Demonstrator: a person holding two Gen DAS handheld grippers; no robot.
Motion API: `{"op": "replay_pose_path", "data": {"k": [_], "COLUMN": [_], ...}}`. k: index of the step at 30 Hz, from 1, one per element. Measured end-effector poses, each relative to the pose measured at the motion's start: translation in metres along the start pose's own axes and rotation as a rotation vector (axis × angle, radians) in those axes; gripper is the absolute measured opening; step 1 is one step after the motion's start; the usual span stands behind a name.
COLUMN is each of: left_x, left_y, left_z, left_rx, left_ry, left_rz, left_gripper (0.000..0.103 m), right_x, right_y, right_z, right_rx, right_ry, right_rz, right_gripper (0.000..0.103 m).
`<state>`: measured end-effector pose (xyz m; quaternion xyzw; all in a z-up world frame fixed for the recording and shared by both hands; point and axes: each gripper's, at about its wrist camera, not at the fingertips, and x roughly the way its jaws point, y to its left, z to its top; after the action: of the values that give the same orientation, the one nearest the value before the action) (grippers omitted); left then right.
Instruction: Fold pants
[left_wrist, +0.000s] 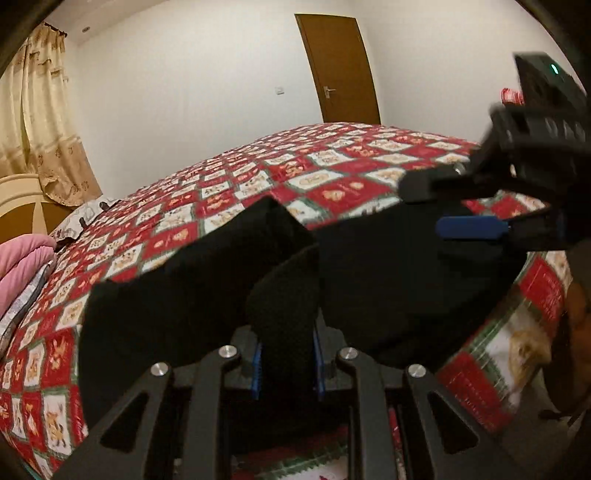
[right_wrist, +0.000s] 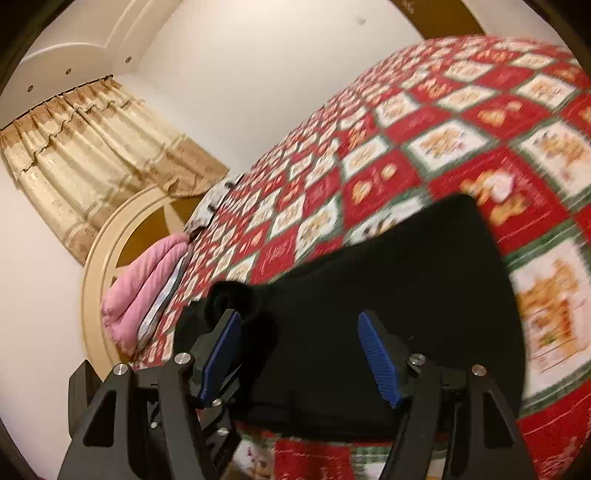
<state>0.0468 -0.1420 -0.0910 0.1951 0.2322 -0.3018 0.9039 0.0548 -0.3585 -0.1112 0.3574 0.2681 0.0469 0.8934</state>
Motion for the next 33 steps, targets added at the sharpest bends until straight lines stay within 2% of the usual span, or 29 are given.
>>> {"op": "replay_pose_path", "data": {"k": [4, 6, 9, 11, 14, 15, 16, 17, 18, 20, 27, 33], "left_x": [-0.005, -0.004, -0.002, -0.003, -0.007, -0.007, -0.007, -0.007, -0.008, -0.009, -0.032, -0.038], "left_y": [0.007, 0.005, -0.004, -0.006, -0.013, -0.013, -0.015, -0.015, -0.016, -0.014, -0.019, -0.067], "left_z": [0.001, 0.0, -0.001, -0.002, -0.006, -0.007, -0.007, -0.008, -0.008, -0.007, 0.03, 0.064], "left_rx": [-0.017, -0.015, 0.019, 0.034, 0.041, 0.044, 0.05, 0.056, 0.059, 0.047, 0.007, 0.062], "left_ry": [-0.02, -0.023, -0.031, -0.037, -0.047, -0.05, -0.052, -0.053, -0.055, -0.049, -0.092, -0.122], "left_rz": [-0.006, -0.003, 0.022, 0.032, 0.038, 0.04, 0.043, 0.045, 0.05, 0.042, -0.015, -0.117], "left_gripper": [0.021, 0.021, 0.021, 0.022, 0.022, 0.022, 0.022, 0.022, 0.022, 0.022, 0.022, 0.022], "right_x": [0.016, 0.028, 0.05, 0.065, 0.084, 0.087, 0.091, 0.095, 0.099, 0.097, 0.057, 0.006], "right_y": [0.01, 0.016, 0.026, 0.034, 0.05, 0.054, 0.059, 0.063, 0.069, 0.07, 0.079, 0.044], "right_z": [0.002, 0.007, 0.012, 0.011, 0.003, -0.001, -0.006, -0.009, -0.012, -0.011, 0.024, 0.06], "right_rx": [0.03, 0.054, 0.021, -0.002, -0.095, -0.123, -0.16, -0.191, -0.236, -0.257, -0.311, -0.289], "right_ry": [0.063, 0.095, 0.15, 0.186, 0.22, 0.219, 0.218, 0.229, 0.235, 0.22, 0.157, 0.162], "right_rz": [0.148, 0.214, 0.19, 0.208, 0.159, 0.15, 0.139, 0.125, 0.077, 0.071, 0.099, 0.059], "right_gripper": [0.069, 0.083, 0.085, 0.085, 0.085, 0.082, 0.074, 0.049, 0.043, 0.036, 0.033, 0.033]}}
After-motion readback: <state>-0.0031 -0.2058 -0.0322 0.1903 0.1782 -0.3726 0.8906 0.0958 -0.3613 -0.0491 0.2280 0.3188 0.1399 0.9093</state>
